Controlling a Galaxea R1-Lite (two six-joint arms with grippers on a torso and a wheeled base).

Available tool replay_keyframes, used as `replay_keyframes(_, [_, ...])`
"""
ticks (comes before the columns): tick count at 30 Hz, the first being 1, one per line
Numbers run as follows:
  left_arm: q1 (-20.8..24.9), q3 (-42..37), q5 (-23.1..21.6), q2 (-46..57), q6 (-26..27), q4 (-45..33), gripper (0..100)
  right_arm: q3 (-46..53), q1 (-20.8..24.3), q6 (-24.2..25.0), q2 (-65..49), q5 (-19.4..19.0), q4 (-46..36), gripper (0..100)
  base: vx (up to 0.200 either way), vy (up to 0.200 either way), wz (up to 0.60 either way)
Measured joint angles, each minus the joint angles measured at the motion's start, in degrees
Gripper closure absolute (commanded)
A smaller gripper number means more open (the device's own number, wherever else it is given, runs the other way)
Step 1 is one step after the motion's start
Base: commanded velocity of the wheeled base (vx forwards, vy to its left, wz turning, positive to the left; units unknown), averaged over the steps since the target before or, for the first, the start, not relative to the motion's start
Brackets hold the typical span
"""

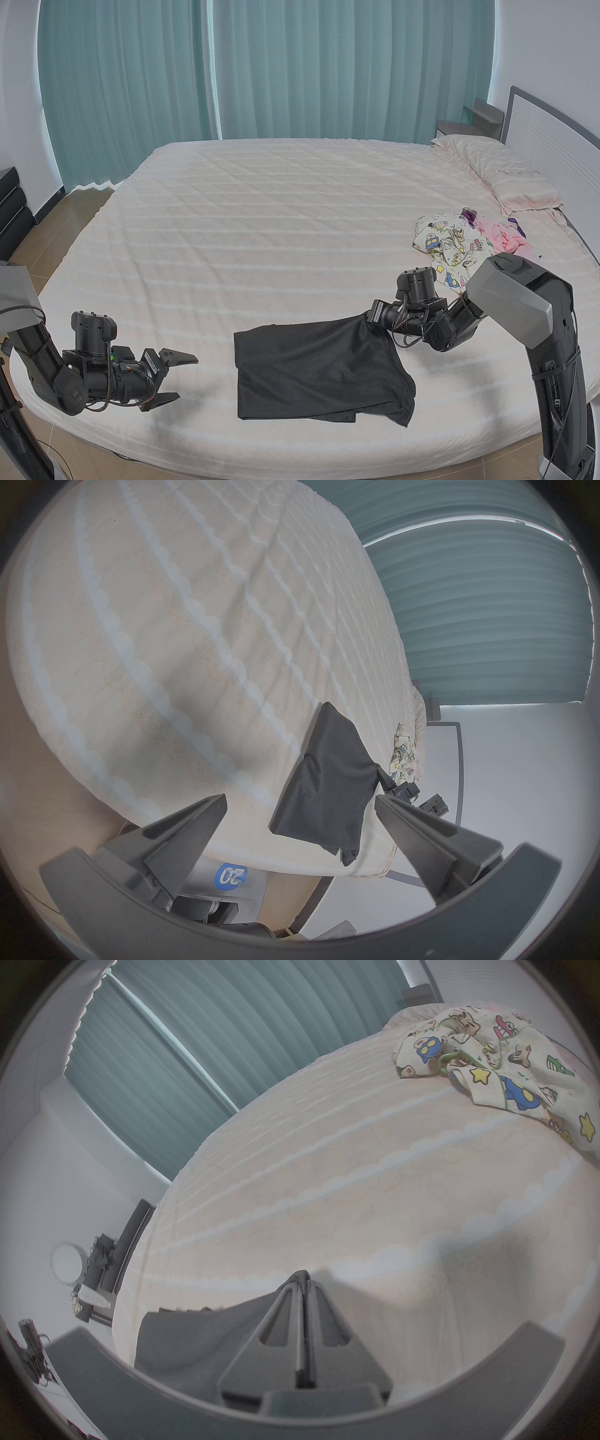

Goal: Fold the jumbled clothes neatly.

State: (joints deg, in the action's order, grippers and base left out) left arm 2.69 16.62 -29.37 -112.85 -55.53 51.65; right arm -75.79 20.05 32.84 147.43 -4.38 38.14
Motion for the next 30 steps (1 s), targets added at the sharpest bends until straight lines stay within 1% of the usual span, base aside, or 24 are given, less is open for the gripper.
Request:
replay_keyframes(3, [0.00, 0.00, 0.00, 0.00, 0.00, 0.00, 0, -1.50, -0.46, 1.89, 0.44, 1.49, -0.43, 100, 0.000, 0.000, 0.00])
replay_keyframes(6, [0.02, 0.00, 0.00, 0.00, 0.00, 0.00, 0, -2.63, -1.17, 2.68, 0.76, 2.17, -0.95, 100, 0.000, 0.000, 0.00])
replay_keyframes(20, [0.00, 0.02, 0.02, 0.00, 0.05, 0.00, 0, -2.96, -3.41, 2.95, 1.39, 3.54, -1.15, 100, 0.000, 0.000, 0.00])
replay_keyframes(21, [0.00, 0.05, 0.00, 0.00, 0.05, 0.00, 0, -2.95, -3.44, 2.95, 1.39, 3.54, -1.15, 0, 0.000, 0.000, 0.00])
replay_keyframes(30, [0.05, 0.02, 0.06, 0.00, 0.09, 0.00, 0, -0.43, -2.86, 2.82, 0.45, 3.05, 0.00, 0, 0.000, 0.000, 0.00])
